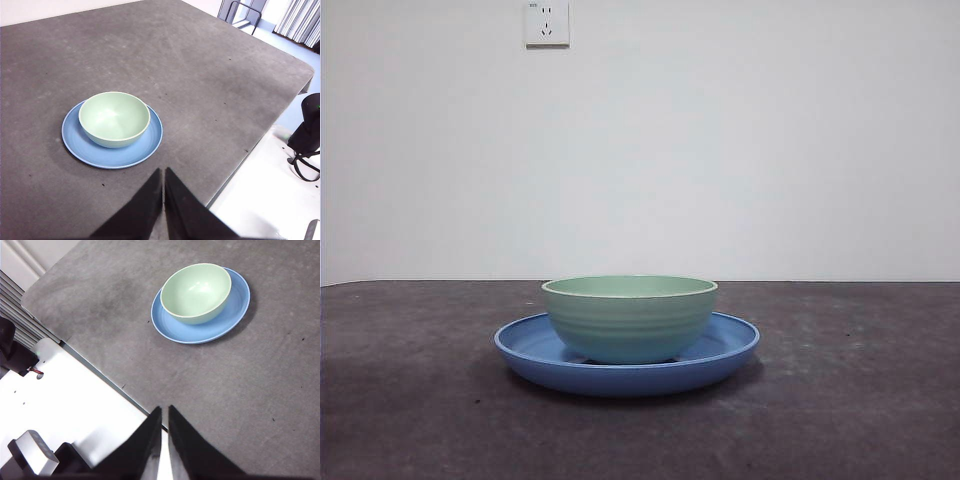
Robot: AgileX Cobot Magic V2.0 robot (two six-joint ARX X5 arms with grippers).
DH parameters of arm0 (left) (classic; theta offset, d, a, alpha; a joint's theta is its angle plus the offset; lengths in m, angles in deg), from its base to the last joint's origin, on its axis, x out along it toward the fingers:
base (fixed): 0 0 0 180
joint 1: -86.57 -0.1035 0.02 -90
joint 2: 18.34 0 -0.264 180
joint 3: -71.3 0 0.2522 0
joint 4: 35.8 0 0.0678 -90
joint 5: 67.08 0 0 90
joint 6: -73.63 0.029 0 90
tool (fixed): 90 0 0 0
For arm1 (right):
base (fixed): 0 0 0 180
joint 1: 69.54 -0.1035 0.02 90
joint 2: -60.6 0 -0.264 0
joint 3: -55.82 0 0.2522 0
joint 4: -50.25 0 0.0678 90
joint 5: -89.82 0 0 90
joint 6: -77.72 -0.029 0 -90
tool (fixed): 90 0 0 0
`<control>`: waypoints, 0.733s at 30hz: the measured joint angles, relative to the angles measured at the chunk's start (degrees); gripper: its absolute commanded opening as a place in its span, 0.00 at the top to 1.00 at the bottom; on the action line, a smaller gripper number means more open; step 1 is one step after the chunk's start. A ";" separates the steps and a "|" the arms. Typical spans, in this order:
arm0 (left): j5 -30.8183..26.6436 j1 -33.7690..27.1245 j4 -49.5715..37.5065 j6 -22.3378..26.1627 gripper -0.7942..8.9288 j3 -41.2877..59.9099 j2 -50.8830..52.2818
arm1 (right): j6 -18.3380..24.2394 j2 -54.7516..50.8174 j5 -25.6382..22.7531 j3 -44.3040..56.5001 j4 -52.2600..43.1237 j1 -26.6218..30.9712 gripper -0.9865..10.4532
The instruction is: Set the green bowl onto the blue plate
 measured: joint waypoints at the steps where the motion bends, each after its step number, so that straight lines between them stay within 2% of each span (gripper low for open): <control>1: 0.00 0.00 -0.02 0.00 0.91 -0.02 0.00 | 0.00 0.00 0.00 0.00 0.00 0.00 0.90; 10: 0.00 -1.57 -0.04 0.00 0.91 0.00 0.04 | 0.00 0.00 0.00 0.00 0.00 0.00 0.90; 13: 0.42 -7.28 -0.04 0.00 0.91 0.00 0.09 | 0.00 0.00 0.00 0.00 0.00 0.00 0.90; 18: 0.42 -20.44 -0.37 0.26 0.91 0.09 0.09 | 0.00 0.00 0.00 0.00 0.00 0.00 0.90; 22: 0.39 -30.32 -6.16 2.97 0.91 3.13 0.15 | 0.00 0.00 0.00 0.00 0.00 0.00 0.90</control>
